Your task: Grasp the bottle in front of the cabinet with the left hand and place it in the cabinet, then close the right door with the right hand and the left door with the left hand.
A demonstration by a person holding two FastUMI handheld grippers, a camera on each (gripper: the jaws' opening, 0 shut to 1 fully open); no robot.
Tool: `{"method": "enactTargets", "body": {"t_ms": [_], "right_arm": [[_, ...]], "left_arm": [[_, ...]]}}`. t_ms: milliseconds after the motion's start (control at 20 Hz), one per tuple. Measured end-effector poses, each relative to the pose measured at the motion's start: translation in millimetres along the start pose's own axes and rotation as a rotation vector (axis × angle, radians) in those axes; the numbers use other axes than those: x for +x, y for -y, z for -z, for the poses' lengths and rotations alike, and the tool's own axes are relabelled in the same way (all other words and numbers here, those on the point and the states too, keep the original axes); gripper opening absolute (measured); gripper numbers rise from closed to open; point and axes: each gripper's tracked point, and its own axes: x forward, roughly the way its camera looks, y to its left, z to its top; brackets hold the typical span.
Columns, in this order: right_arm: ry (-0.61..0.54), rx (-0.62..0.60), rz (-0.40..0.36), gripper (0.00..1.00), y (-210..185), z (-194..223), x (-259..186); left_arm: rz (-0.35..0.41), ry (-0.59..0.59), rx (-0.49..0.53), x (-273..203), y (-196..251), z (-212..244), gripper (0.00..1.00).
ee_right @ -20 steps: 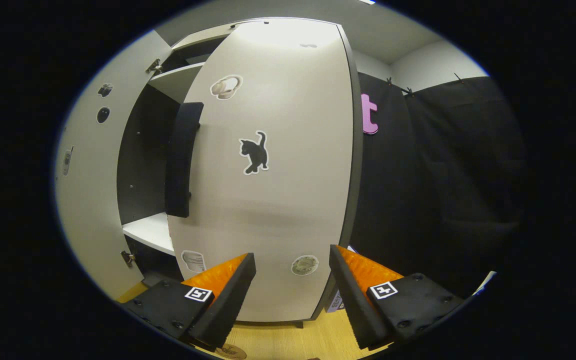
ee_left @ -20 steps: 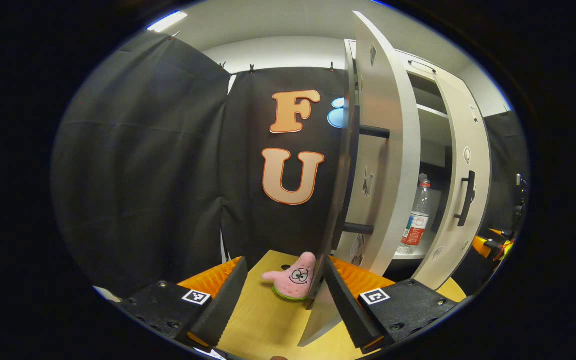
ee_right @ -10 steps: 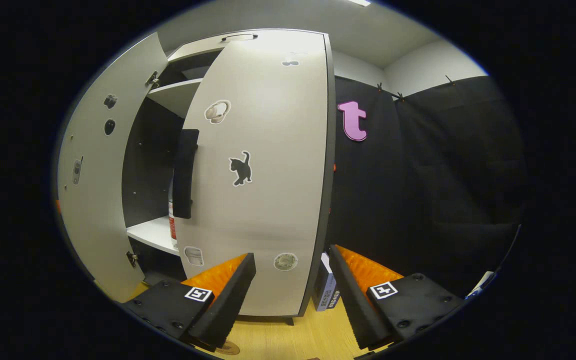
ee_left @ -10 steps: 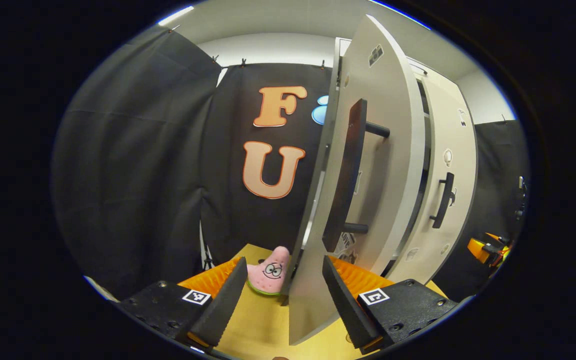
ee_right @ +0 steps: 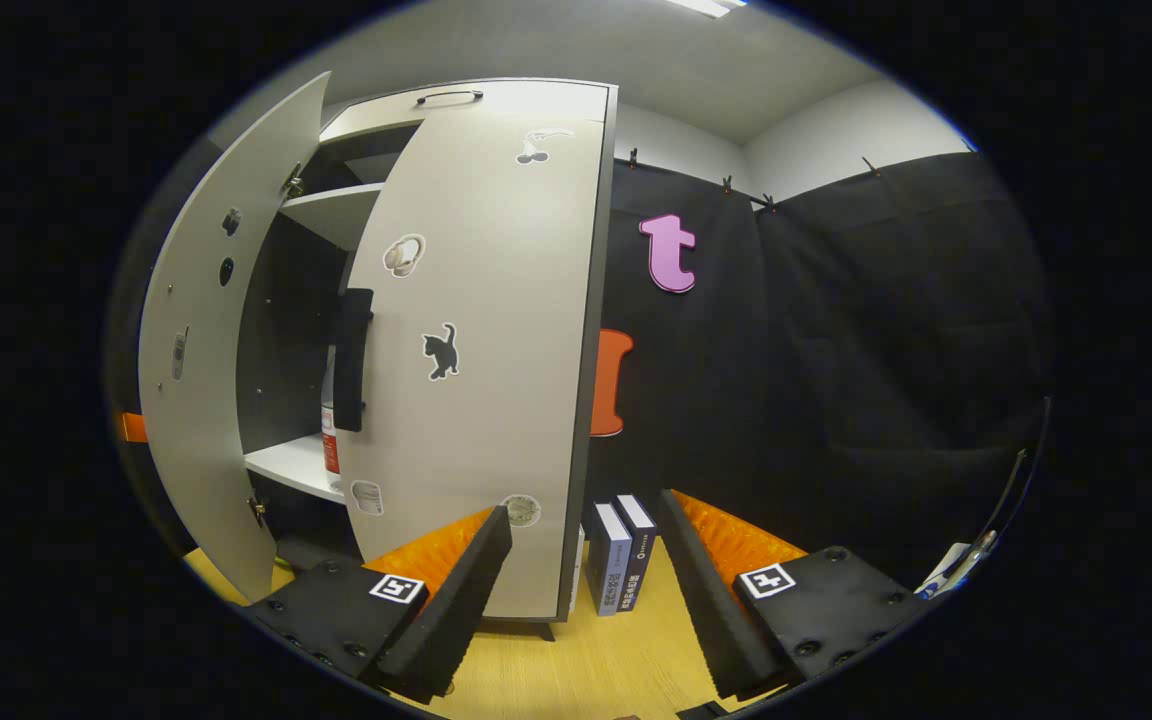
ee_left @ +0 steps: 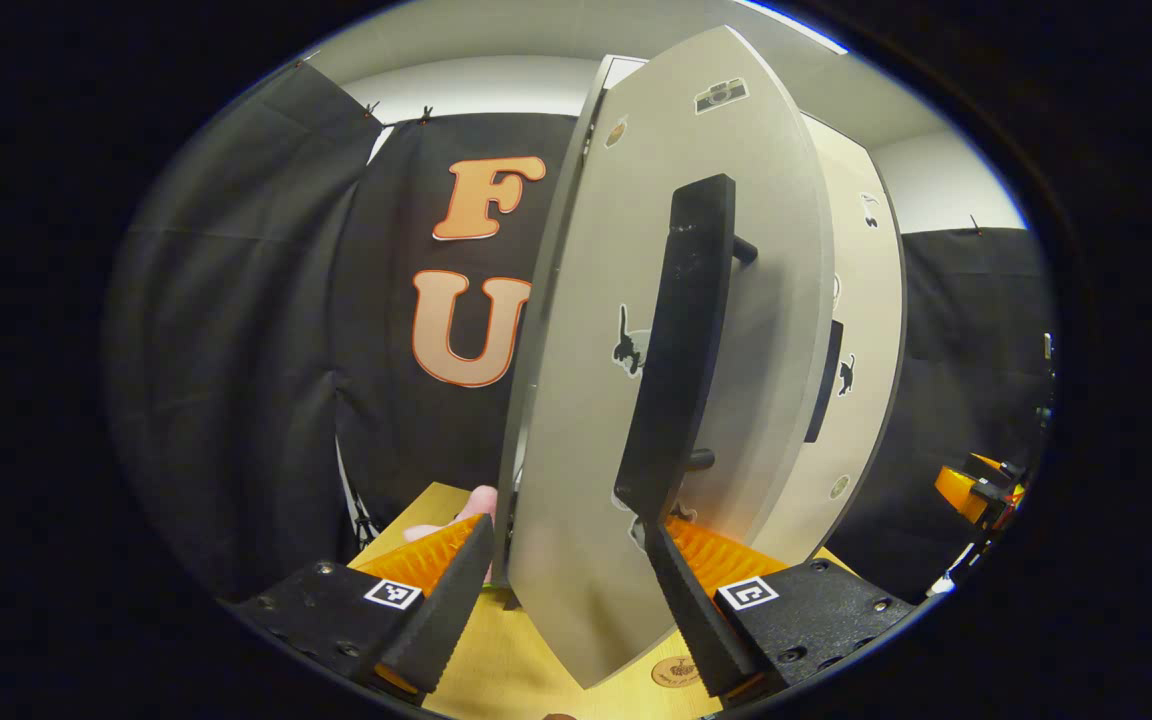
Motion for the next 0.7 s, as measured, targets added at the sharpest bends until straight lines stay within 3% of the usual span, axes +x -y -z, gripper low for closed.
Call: {"method": "enactTargets", "body": {"t_ms": [150,200,300,550,700], "right_arm": [[0.004,0.002,0.019,0.98,12.6,-2.0,-8.2],[0.008,0.003,0.025,0.98,15.9,-3.0,-10.2],[0.017,0.01,0.037,0.98,22.6,-4.4,-13.7],[0.018,0.006,0.071,0.98,39.3,-5.4,-18.6],[0.025,0.003,0.084,0.98,44.4,-7.8,-19.9]], "left_arm": [[0.04,-0.004,0.015,21.2,17.9,2.2,0.89],[0.05,0.002,0.016,29.3,23.8,1.4,0.93],[0.08,-0.003,0.004,50.6,39.0,6.9,0.89],[0.128,-0.004,0.007,102.2,65.8,15.7,0.97],[0.134,0.001,0.032,116.5,71.4,14.6,0.93]]}}
